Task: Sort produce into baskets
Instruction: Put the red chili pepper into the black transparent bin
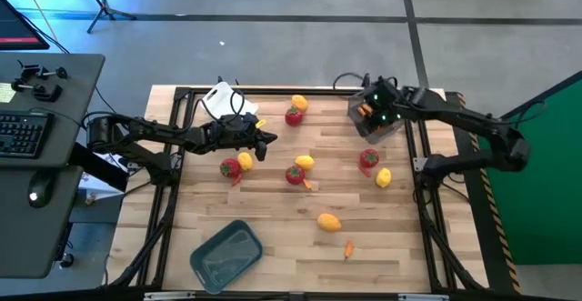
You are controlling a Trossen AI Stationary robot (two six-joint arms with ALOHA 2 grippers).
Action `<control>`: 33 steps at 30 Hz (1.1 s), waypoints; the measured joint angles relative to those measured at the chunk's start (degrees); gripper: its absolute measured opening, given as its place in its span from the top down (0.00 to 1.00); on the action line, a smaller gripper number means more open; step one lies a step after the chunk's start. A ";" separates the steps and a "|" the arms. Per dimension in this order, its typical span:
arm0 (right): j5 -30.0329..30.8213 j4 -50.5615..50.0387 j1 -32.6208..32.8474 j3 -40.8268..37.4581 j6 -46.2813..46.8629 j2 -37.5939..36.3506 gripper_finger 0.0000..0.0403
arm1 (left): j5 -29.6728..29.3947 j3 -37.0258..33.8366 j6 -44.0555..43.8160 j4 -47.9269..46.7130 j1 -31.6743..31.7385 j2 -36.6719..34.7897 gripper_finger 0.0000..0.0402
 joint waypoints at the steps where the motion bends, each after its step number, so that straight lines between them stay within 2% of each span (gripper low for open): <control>1: 0.02 -0.96 1.66 0.00 0.99 -0.45 0.60 | 0.00 0.00 0.01 0.00 0.00 0.00 1.00; 11: 1.60 -5.74 17.18 0.00 14.27 0.42 0.60 | 0.00 0.00 0.07 -0.04 0.00 0.00 1.00; 18: 1.89 -8.74 24.41 0.00 20.84 5.35 0.57 | 0.00 0.00 0.09 -0.07 0.00 0.00 1.00; 27: 0.62 -7.92 26.93 0.00 20.82 14.18 0.40 | 0.00 0.00 0.10 -0.08 0.01 0.00 1.00; 33: 0.49 -5.91 26.89 0.00 16.64 19.78 0.37 | 0.00 0.00 0.11 -0.09 0.01 0.00 1.00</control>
